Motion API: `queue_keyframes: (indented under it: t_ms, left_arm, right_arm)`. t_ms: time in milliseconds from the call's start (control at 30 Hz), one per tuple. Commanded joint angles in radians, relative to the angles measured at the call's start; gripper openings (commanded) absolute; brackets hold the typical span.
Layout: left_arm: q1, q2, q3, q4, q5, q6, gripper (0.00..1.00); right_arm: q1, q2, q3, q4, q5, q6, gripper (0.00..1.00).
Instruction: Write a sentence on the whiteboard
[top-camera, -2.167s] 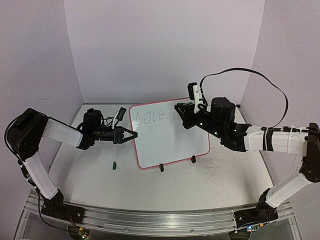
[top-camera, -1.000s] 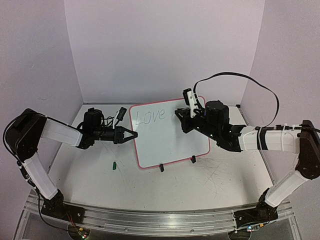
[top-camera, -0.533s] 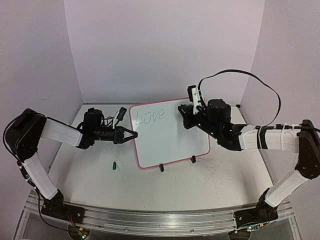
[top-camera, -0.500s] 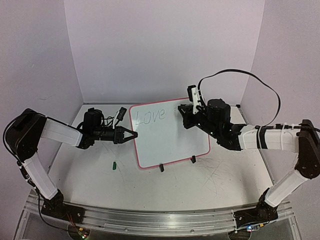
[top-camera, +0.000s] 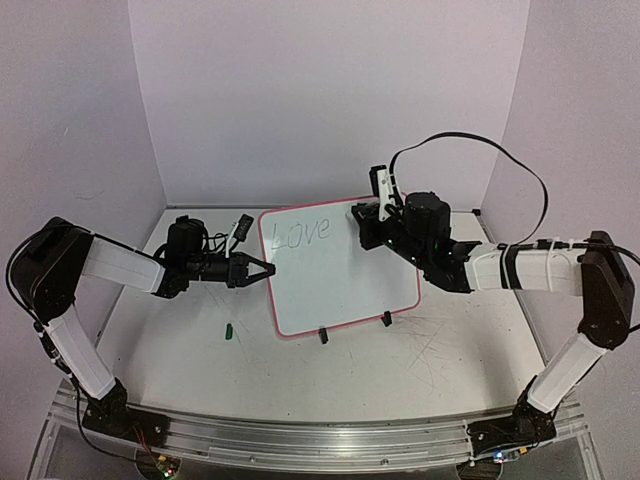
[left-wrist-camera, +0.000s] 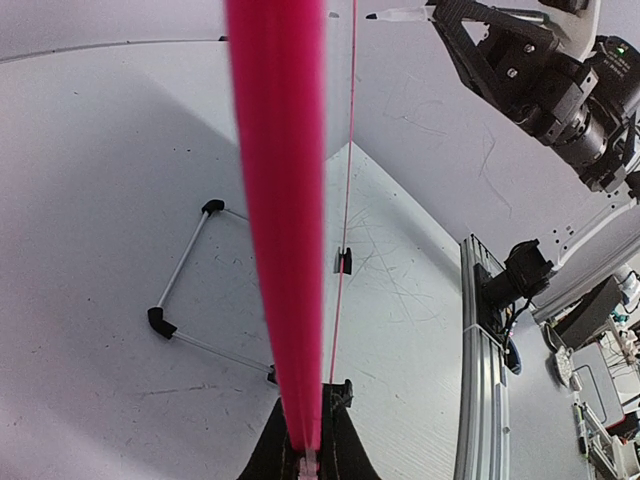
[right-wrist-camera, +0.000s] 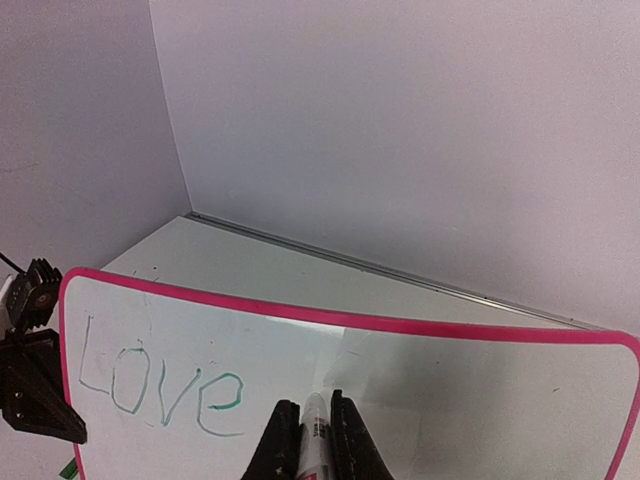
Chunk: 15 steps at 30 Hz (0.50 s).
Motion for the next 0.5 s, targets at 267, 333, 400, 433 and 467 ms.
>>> queue_keyframes:
  t_ms: [267,333,400,433,467]
  left_arm:
    - [0.005,-0.007,0.034,-0.032,-0.119,0.075,0.00]
    - [0.006,-0.007,0.034,-0.032,-0.119,0.075,0.00]
    - [0.006,-0.006,0.034,-0.032,-0.119,0.075,0.00]
    - [0.006,-0.006,0.034,-0.033,-0.119,0.075,0.00]
    - [0.006,-0.007,0.034,-0.033,-0.119,0.075,0.00]
  right_arm:
    - [-0.006,0.025,0.052,0.057,-0.022,0.016,0.00]
    - [-0.006,0.026,0.051,0.057,-0.022,0.016,0.00]
    - [-0.006,0.026,0.051,0.058,-0.023,0.017,0.00]
    - [-0.006,0.026,0.051,0.058,-0.022,0.017,0.00]
    - [-0.006,0.027,0.052,0.059,-0.021,0.017,0.00]
